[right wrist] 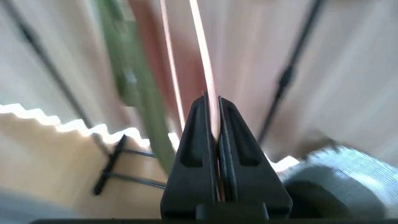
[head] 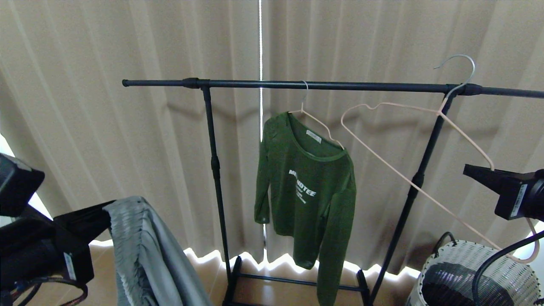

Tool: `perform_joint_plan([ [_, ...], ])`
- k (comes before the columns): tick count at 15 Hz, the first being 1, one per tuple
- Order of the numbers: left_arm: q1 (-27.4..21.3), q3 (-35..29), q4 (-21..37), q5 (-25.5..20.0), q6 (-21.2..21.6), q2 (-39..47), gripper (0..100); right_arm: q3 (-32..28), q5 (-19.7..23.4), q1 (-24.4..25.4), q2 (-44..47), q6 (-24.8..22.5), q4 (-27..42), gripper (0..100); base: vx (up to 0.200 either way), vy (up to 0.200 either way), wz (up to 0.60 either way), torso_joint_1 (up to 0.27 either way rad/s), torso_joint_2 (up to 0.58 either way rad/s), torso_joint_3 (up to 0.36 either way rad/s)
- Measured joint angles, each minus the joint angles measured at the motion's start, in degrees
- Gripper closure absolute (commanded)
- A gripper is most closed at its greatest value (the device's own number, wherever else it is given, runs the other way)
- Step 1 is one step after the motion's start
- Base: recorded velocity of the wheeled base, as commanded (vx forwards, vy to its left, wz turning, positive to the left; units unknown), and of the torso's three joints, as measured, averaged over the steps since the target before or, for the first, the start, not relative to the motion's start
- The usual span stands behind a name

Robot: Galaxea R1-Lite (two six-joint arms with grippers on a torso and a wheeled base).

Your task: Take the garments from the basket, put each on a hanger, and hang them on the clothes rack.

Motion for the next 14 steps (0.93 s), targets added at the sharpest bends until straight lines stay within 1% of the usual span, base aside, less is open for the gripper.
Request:
perform_joint_plan([
  [1,0.0,-3.7,2.8,0.1,-0.1,0.8,100,-0.1,0.6,1.2,-0.2,0.0,0.0,100,0.0,0.0,0.0,0.0,0.0,0.0],
  [3,-0.1,-9.1,5.3,1.4,-0.2,3.5,100,-0.2,0.7,4.1,-0.3,0.0,0.0,100,0.0,0.0,0.0,0.0,0.0,0.0],
  [5,-0.2,-13.3,5.9,4.3,-0.7,7.4,100,0.1,0.8,8.4,-0.1,0.0,0.1,100,0.0,0.0,0.0,0.0,0.0,0.0],
  [8,-0.7,-17.5,6.1,6.8,-2.7,12.8,100,0.7,1.1,14.1,1.2,0.5,0.1,100,0.0,0.0,0.0,0.0,0.0,0.0],
  [9,-1.0,-19.2,6.1,8.2,-3.8,15.1,100,0.7,2.1,17.0,2.0,1.1,0.0,100,0.0,0.0,0.0,0.0,0.0,0.0],
  [10,-1.6,-21.1,6.1,10.1,-5.2,17.6,100,0.7,4.4,19.5,2.9,1.7,0.0,100,0.0,0.0,0.0,0.0,0.0,0.0],
  [12,-2.6,-24.7,6.1,14.2,-6.8,21.9,100,0.3,7.4,22.0,4.3,2.0,0.0,100,0.0,0.0,0.0,0.0,0.0,0.0],
  [13,-3.0,-26.4,6.1,16.0,-7.0,24.0,100,-0.2,11.2,22.9,4.8,1.8,0.1,100,0.0,0.0,0.0,0.0,0.0,0.0],
  [14,-3.2,-28.4,6.1,18.3,-6.9,26.0,100,-1.1,13.0,23.6,5.5,1.7,0.0,100,0.0,0.0,0.0,0.0,0.0,0.0],
])
